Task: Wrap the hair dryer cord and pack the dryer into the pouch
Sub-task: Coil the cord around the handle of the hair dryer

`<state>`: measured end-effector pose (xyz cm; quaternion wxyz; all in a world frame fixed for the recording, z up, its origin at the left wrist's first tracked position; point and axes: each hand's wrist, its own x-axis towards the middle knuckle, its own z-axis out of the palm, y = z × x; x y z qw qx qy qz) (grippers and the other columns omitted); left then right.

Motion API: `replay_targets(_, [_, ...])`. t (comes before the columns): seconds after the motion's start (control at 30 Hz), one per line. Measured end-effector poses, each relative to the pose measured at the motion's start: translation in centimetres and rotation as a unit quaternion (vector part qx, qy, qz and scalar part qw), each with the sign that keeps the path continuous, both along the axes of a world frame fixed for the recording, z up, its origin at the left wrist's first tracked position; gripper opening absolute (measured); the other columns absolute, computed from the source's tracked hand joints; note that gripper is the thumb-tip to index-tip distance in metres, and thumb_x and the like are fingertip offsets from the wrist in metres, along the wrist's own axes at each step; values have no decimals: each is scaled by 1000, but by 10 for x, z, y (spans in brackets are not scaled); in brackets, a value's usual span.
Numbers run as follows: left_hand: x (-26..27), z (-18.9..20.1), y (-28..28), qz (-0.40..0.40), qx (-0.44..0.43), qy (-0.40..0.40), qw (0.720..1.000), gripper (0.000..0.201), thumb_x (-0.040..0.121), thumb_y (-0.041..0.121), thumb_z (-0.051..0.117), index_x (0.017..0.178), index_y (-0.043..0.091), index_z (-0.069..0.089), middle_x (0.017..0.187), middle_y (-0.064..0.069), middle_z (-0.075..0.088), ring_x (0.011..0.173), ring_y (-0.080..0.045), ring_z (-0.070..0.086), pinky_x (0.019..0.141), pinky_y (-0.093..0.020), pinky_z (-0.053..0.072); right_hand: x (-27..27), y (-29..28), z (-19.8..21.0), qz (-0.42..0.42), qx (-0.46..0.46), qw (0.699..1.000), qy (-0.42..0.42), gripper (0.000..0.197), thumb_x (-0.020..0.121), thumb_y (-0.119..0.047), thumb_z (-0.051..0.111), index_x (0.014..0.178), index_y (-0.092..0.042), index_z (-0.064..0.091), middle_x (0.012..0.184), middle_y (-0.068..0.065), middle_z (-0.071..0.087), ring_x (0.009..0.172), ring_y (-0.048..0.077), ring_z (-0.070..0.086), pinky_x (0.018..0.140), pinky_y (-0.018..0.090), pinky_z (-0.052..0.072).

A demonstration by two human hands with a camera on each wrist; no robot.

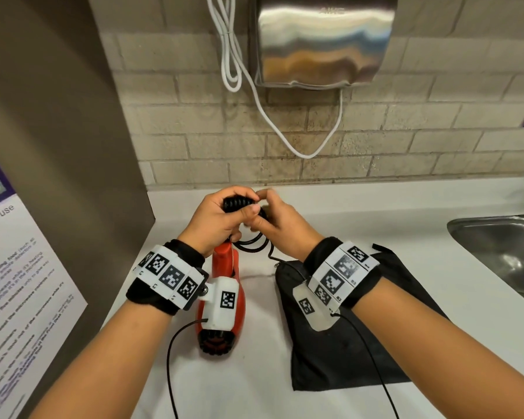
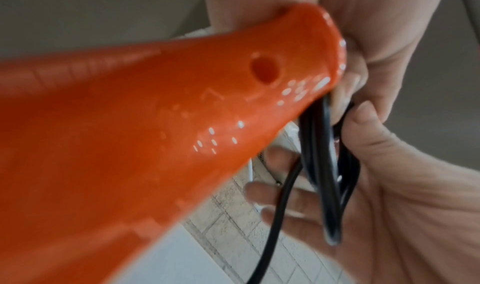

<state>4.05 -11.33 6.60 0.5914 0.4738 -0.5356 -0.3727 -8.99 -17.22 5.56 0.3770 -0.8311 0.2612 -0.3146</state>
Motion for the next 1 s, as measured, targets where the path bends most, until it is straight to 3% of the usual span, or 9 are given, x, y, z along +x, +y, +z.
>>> replay_targets(0.07, [1, -1, 0, 7, 4, 19, 1000, 15, 84, -1, 55, 83, 14, 59, 52, 8, 50, 31, -1, 30, 34, -14, 32, -3, -2, -9, 5, -19, 997, 69, 19, 94, -24, 45, 101, -7, 49, 76, 4, 59, 72, 24, 61, 72, 38, 50])
replay_targets(0.17, [3, -1, 0, 13, 12, 26, 1000, 16, 85, 0, 55, 84, 14, 61, 46, 11, 44, 31, -2, 27, 34, -14, 31, -11, -3, -22, -9, -87, 991, 102, 27, 96, -25, 42, 88, -2, 53, 74, 14, 59, 70, 29, 55, 68, 40, 44])
replay_targets(0.3, [0, 0, 1, 0, 32, 13, 999, 17, 85, 0, 55, 83, 15, 61, 45, 11, 43, 31, -2, 25, 34, -14, 29, -23, -8, -18, 22, -119, 989, 90, 22, 89, -33, 39, 70, -22, 44, 64, -8, 43, 59, 4, 41, 58, 18, 33])
replay_targets(0.37, [1, 1, 2, -3, 35, 10, 999, 16, 85, 1, 56, 81, 16, 60, 45, 11, 44, 30, -2, 25, 34, -14, 29, -28, -13, -12, 10, -127, 987, 94, 22, 90, -29, 40, 73, -21, 51, 65, -10, 44, 61, 2, 43, 61, 17, 34])
replay_targets(0.47, [-1, 3, 2, 5, 38, -5, 999, 15, 84, 2, 58, 78, 15, 59, 43, 10, 49, 29, -2, 25, 33, -14, 29, -32, -18, -2, -50, -148, 980, 122, 21, 94, -20, 46, 89, -8, 62, 72, -8, 52, 67, 9, 48, 67, 27, 36])
replay_targets(0.63, [-7, 3, -4, 26, 35, -25, 999, 15, 83, 3, 61, 76, 17, 61, 51, 8, 58, 29, -3, 28, 33, -14, 31, -33, -16, 17, -156, -242, 949, 127, 23, 93, -26, 46, 97, -12, 64, 97, 7, 66, 90, 27, 58, 73, 35, 46])
replay_targets(0.8, [-11, 3, -5, 1, 48, -70, 996, 29, 82, 4, 63, 106, 20, 64, 50, 13, 49, 34, -4, 30, 35, -17, 34, -36, -7, 33, -172, -266, 945, 83, 21, 92, -22, 48, 95, -8, 63, 95, 9, 63, 88, 27, 57, 72, 35, 44])
replay_targets(0.9, [-16, 4, -5, -16, 56, -88, 994, 32, 81, 5, 64, 109, 19, 63, 72, -4, 58, 38, -4, 33, 35, -18, 35, -35, -2, 38, -157, -267, 948, 74, 19, 91, -20, 49, 92, -7, 64, 85, 3, 58, 84, 23, 55, 71, 33, 42])
replay_targets(1.0, [-20, 5, -4, -39, 51, -110, 992, 25, 82, 2, 62, 102, 18, 64, 56, 14, 62, 38, -3, 36, 34, -18, 35, -33, 1, 39, -150, -272, 948, 72, 18, 90, -18, 49, 91, -6, 63, 81, -5, 48, 78, 14, 47, 70, 31, 40])
